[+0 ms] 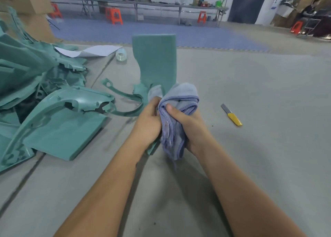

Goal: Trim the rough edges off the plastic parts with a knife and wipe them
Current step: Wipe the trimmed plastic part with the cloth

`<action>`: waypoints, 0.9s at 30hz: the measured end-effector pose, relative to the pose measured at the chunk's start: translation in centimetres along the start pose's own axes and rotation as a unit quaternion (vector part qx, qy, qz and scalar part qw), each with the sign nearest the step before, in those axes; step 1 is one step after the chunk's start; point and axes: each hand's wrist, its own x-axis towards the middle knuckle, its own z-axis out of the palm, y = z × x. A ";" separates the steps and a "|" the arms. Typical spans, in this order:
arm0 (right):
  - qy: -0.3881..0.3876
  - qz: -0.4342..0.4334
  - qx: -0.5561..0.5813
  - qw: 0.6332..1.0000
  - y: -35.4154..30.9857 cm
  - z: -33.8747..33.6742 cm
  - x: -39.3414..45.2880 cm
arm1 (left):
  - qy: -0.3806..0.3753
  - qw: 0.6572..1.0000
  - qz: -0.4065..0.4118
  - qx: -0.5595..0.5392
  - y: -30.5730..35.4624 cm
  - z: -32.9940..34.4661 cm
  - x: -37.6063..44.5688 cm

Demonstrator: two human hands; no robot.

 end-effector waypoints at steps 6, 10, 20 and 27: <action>0.115 -0.039 -0.036 0.992 -0.5 -0.8 0.7 | -0.047 0.996 0.046 0.063 -0.2 0.9 -0.8; 0.128 -0.051 -0.059 0.989 -1.3 -0.8 0.7 | -0.095 0.993 0.057 0.044 -0.1 -0.3 -1.4; 0.228 -0.111 -0.104 0.962 -2.9 -0.8 1.6 | -0.073 0.986 0.071 0.130 -0.8 0.9 -2.1; 0.282 -0.157 -0.042 0.946 -5.2 -2.3 3.1 | -0.089 0.953 0.079 0.280 -2.3 1.2 -1.8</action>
